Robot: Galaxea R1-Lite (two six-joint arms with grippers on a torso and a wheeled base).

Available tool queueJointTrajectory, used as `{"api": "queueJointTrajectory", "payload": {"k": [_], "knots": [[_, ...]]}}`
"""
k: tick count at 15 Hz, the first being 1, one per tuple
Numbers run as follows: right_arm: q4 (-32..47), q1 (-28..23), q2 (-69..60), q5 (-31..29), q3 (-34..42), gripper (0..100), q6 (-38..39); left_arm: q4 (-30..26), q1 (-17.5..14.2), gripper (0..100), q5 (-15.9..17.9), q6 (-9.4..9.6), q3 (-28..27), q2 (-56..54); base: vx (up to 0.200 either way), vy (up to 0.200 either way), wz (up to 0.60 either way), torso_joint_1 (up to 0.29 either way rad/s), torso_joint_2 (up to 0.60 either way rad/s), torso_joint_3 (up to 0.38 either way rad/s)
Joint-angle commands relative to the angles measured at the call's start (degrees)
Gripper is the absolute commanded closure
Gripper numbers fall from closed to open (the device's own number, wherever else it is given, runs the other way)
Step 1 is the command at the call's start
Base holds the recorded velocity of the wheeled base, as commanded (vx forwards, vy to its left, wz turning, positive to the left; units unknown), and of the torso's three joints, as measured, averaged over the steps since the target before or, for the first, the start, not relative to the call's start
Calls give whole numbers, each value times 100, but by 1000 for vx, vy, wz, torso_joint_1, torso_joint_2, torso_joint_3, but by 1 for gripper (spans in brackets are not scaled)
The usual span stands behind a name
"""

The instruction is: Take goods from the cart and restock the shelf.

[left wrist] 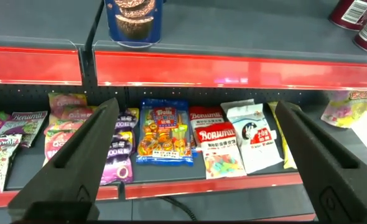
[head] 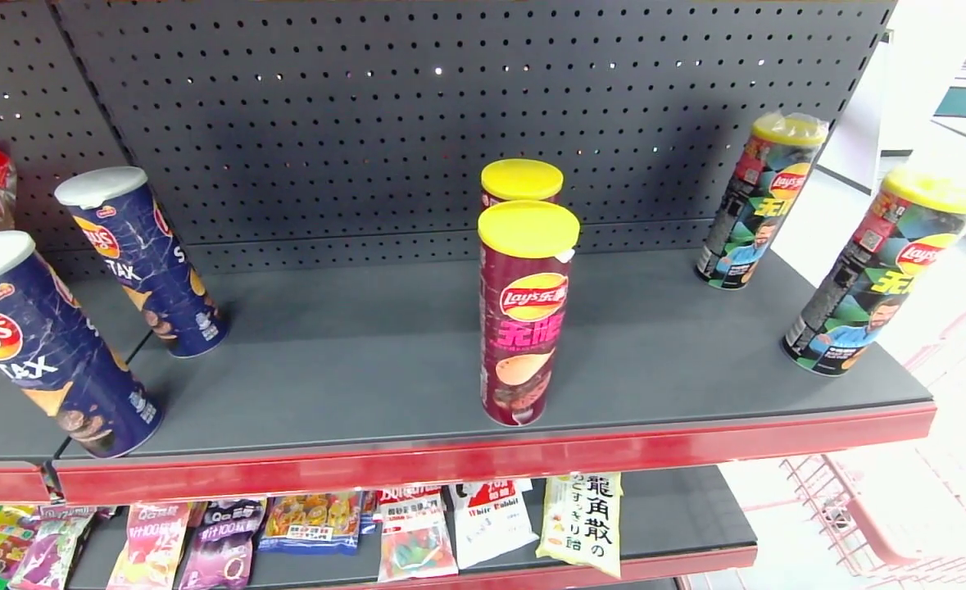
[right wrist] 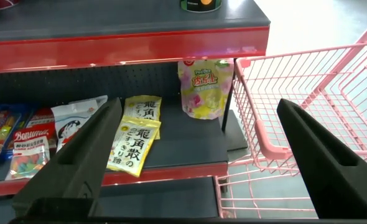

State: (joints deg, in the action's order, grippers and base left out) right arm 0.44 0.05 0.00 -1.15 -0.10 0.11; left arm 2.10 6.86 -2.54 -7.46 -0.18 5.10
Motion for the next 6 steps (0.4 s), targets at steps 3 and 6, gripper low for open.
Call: {"api": "queueJointTrajectory", "payload": {"k": [3,6], "knots": [[0,4,0,0,1,0,-2,1,-1,0,-1,8,1,0,0,0,0,0,0,0],[0,4,0,0,1,0,-2,1,-1,0,7,8,1,9,0,0,0,0,0,0]]}}
